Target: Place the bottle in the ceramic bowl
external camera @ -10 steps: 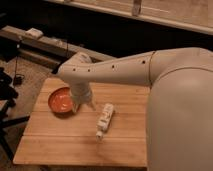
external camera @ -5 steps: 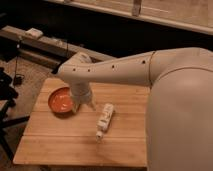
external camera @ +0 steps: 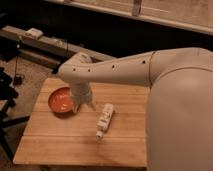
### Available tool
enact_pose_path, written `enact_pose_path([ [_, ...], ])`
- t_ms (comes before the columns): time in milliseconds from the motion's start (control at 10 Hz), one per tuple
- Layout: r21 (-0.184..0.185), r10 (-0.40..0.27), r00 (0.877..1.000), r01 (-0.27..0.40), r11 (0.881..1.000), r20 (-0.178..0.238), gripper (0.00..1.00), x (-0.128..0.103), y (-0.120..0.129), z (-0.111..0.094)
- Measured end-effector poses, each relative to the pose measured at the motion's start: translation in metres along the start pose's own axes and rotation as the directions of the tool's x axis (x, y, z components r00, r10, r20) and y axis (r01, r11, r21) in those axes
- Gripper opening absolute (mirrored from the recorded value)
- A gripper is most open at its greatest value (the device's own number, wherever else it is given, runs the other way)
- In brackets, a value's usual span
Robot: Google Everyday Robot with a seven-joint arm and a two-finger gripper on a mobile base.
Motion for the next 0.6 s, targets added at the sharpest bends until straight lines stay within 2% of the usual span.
enact_pose_path([
  [200,0.008,0.026,0.999,-0.025,1.0,-0.036,0.65,-0.004,-0.015,0.022],
  [600,0.011,0.046,0.994,-0.045,0.999,-0.097,0.65,-0.016,-0.033,0.096],
])
